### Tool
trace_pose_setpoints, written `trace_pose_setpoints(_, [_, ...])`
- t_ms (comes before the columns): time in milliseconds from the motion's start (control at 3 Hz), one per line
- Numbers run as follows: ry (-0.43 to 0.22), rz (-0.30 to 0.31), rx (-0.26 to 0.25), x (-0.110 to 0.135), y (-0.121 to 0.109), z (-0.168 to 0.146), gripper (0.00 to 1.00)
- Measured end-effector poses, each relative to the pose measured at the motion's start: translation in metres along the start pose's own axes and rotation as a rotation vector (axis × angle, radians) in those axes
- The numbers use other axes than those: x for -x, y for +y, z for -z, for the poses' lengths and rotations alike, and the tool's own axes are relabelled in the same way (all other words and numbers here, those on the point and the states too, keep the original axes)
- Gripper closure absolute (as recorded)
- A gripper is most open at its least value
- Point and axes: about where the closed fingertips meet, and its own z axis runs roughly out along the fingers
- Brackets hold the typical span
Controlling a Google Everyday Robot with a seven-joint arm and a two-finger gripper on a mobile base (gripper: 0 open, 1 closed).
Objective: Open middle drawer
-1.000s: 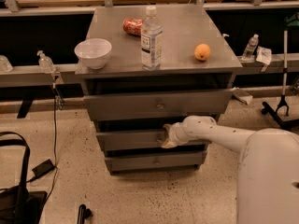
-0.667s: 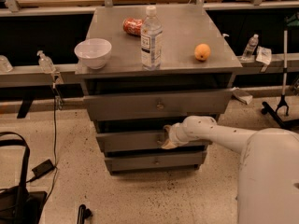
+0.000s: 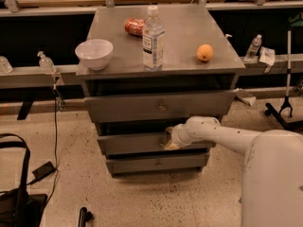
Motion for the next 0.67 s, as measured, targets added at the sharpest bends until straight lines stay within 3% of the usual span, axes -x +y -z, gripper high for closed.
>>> trace_pose_setpoints(333, [0.0, 0.012, 0.029, -0.0009, 0.0172, 0.0093, 0.51])
trace_pose_setpoints(667, [0.0, 0.013, 0.03, -0.0009, 0.0182, 0.01, 0.51])
